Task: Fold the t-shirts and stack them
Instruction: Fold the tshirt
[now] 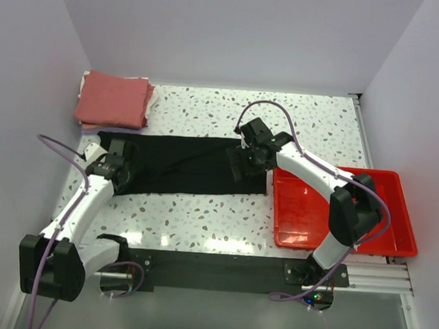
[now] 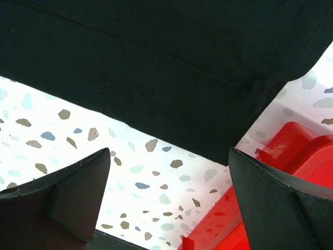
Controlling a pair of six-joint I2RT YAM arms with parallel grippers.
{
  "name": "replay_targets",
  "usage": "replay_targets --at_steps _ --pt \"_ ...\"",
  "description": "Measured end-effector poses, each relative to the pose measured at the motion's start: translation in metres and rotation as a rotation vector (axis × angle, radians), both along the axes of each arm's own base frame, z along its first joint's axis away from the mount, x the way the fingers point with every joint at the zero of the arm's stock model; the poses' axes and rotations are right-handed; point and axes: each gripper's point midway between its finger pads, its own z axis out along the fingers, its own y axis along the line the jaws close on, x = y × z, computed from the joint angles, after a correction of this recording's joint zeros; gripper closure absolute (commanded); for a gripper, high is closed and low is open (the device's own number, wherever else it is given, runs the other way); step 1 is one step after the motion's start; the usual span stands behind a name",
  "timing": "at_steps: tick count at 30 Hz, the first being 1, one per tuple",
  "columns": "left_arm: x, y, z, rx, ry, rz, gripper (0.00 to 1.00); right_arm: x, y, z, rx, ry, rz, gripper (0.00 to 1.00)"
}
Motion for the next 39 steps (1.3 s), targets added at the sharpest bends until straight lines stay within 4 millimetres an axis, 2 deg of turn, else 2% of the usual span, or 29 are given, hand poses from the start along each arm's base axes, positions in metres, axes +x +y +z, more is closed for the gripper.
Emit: replay_targets --at_steps 8,12,16,17,21,22,26,27,28,39 --pt "0.030 0.025 0.015 0.064 0.008 0.025 1.00 0.001 -0.004 0.000 -0.019 -0.007 -0.009 0.01" --pt "0.045 0.032 0.016 0.083 0.028 0.012 0.86 0.002 -0.006 -0.001 -0.029 -0.010 -0.014 0.01" --pt "0.065 0.033 0.012 0.091 0.049 -0.027 0.77 0.002 -0.008 -0.001 -0.040 -0.013 -0.019 0.01" --pt "0.069 0.032 0.010 0.091 0.056 -0.039 0.73 0.002 -0.008 -0.002 -0.040 -0.013 -0.018 0.01" --pt "0.081 0.029 -0.002 0.085 0.106 -0.081 0.40 0.002 -0.009 -0.002 -0.044 -0.009 -0.019 0.01" --pt "0.084 0.029 -0.004 0.086 0.115 -0.087 0.35 0.001 -0.009 -0.002 -0.045 -0.008 -0.019 0.01" --pt "0.087 0.028 -0.001 0.084 0.114 -0.094 0.17 0.001 -0.010 -0.002 -0.051 -0.008 -0.021 0.01" --pt "0.088 0.028 0.001 0.084 0.107 -0.095 0.04 0.001 -0.010 -0.002 -0.052 -0.008 -0.021 0.01" --pt "0.088 0.028 0.004 0.083 0.099 -0.096 0.00 0.001 -0.010 -0.002 -0.052 -0.008 -0.021 0.01" --pt "0.092 0.021 0.033 0.053 -0.011 -0.108 0.00 0.001 -0.010 -0.002 -0.051 -0.008 -0.021 0.01"
